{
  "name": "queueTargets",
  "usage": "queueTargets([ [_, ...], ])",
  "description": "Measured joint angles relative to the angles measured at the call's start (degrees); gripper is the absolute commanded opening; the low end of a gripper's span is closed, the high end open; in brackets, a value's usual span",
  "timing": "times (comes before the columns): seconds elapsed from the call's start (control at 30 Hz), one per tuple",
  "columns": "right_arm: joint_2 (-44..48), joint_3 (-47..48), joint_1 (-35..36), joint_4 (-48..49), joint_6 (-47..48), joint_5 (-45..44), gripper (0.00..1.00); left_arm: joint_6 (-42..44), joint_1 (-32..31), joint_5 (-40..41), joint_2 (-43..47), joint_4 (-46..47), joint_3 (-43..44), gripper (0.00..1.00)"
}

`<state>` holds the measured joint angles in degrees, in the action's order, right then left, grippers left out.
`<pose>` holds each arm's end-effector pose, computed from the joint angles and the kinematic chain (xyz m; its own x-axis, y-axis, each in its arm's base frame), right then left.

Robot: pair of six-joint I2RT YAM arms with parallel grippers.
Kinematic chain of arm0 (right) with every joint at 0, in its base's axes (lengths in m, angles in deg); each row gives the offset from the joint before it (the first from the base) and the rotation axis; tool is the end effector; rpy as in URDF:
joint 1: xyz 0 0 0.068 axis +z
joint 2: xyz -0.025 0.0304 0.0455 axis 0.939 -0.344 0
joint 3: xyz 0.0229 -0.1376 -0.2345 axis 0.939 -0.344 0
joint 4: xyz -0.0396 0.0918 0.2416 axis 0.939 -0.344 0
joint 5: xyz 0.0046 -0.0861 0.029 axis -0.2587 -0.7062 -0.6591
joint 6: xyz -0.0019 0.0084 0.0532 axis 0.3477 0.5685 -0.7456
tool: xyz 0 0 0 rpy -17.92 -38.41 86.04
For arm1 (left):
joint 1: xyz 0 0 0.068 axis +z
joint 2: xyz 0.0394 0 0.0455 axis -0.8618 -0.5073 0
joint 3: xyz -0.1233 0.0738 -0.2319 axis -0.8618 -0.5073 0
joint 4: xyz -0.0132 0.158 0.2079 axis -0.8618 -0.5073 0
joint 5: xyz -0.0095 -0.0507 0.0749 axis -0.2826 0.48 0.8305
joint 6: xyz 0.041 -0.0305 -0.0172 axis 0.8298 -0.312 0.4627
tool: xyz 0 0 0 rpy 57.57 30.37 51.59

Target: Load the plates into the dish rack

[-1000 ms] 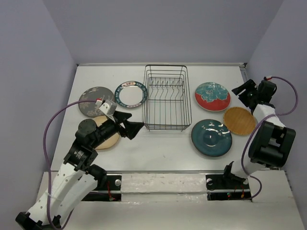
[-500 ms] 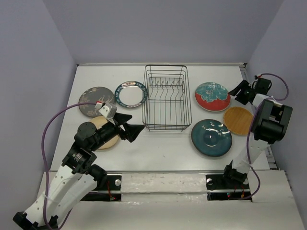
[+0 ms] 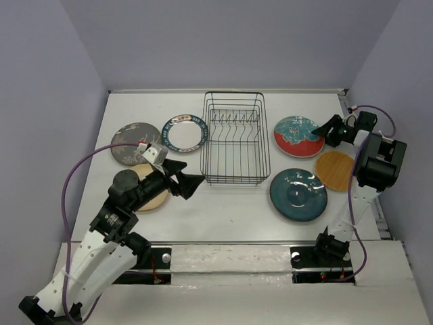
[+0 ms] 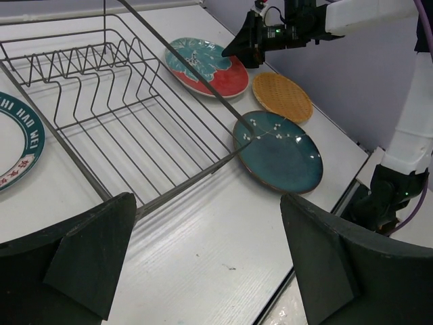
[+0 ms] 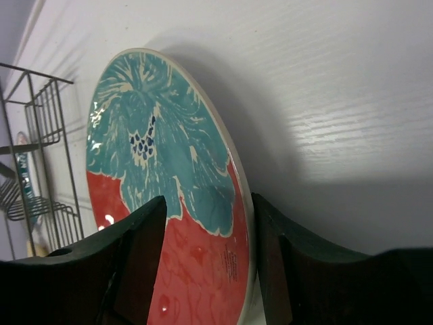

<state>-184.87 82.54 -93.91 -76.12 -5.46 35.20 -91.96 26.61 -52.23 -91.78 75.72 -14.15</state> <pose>0.4201 -0.1610 0.1408 -0.6749 0.5517 -0.4901 0.0933 0.7226 0.6850 0.1105 -0.0848 0.3340 -0.1671 -0.2081 -0.9637 0.7636 0.5910 -0.2600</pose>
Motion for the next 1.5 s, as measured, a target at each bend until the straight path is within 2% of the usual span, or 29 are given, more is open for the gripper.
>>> queueTargets([
  [0.1,-1.7,1.0,-0.3,0.2,-0.5,3.3,0.50,0.1,0.0,0.2,-0.2,0.0,0.0,0.99],
  [0.2,-2.7,1.2,-0.5,0.4,-0.8,5.5,0.39,0.2,0.2,0.3,-0.4,0.0,0.0,0.99],
  [0.23,-3.1,1.2,-0.6,0.4,-1.1,6.1,0.29,0.2,0.4,0.3,-0.5,0.0,0.0,0.99],
  [0.37,-4.6,1.2,-0.7,0.5,-1.9,7.9,0.07,0.3,0.8,0.5,-0.8,0.0,0.0,0.99],
  [0.57,-5.3,1.2,-0.6,1.7,-4.7,10.6,0.07,0.4,1.5,0.7,-1.4,0.0,0.0,0.99],
  [0.73,-0.3,-1.9,-0.1,4.0,-7.5,7.3,0.07,0.4,1.9,0.9,-1.4,0.0,0.0,0.99],
  [0.97,21.2,-13.7,0.9,10.5,-10.4,-15.0,0.07,-0.7,2.4,2.8,-1.5,0.0,0.0,0.99],
  [1.07,29.5,-14.3,2.3,10.5,-10.1,-22.1,0.07,-1.2,2.7,3.7,-1.5,0.0,0.0,0.99],
  [1.27,41.2,-13.0,11.3,9.9,-7.8,-34.9,0.07,-1.6,3.2,4.1,-1.5,0.0,0.0,0.99],
  [1.5,39.3,-1.5,28.0,-0.4,-0.8,-49.4,0.07,-2.1,4.0,7.1,-1.2,-0.2,0.0,0.99],
])
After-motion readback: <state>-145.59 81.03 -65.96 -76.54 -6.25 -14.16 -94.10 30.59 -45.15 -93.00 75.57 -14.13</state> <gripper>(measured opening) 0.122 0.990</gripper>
